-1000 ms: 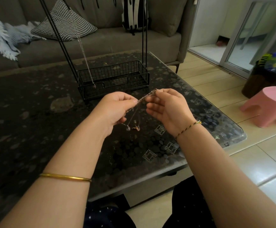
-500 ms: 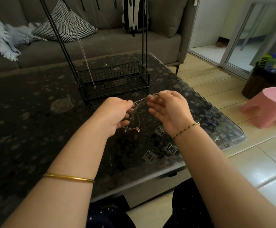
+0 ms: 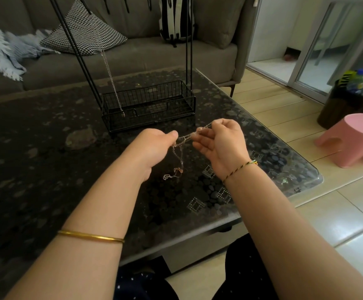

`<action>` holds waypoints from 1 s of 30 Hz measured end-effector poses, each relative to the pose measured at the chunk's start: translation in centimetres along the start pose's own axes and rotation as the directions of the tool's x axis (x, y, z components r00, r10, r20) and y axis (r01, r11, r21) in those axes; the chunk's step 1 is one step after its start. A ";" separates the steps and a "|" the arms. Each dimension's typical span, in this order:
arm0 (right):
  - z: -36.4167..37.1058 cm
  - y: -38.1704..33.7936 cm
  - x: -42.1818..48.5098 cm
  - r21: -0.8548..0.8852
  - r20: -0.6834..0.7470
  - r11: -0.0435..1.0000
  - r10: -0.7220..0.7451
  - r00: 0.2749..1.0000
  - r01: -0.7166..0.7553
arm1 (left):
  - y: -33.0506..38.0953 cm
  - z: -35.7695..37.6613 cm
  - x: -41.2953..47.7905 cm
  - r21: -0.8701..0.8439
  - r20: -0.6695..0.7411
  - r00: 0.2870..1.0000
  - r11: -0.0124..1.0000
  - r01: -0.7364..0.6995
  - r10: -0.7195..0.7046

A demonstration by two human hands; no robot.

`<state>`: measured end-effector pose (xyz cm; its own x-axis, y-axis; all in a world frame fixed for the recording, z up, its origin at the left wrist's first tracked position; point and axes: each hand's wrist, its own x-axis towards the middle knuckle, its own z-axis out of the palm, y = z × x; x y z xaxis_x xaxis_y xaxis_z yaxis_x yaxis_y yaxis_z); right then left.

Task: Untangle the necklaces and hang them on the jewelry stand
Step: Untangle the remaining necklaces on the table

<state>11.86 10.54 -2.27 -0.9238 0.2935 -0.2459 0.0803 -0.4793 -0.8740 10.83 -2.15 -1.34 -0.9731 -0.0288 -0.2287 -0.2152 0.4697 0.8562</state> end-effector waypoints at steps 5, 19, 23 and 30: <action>0.0 0.1 -0.1 0.043 0.006 0.998 0.054 0.999 -0.054 | 0.5 -0.2 -0.2 -0.277 0.086 0.996 0.961 0.007 0.018; 0.6 0.4 -0.5 -0.236 0.171 0.958 0.206 0.964 -0.162 | 0.3 -0.2 -0.1 -0.296 0.048 0.995 0.952 -0.074 0.092; 0.5 0.9 -0.3 -0.356 0.218 0.923 0.237 0.947 -0.149 | 0.2 -0.1 0.1 -0.257 -0.017 0.992 0.958 -0.124 0.124; 0.0 0.5 -0.3 -0.360 0.191 0.932 0.116 0.975 -0.040 | 0.0 -0.2 0.1 -0.203 -0.093 0.983 0.963 -0.177 0.161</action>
<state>12.17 10.21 -2.67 -0.9627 0.0724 -0.2609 0.2468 -0.1613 -0.9556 10.68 -2.32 -1.31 -0.9984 -0.0349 -0.0436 -0.0516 0.2781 0.9592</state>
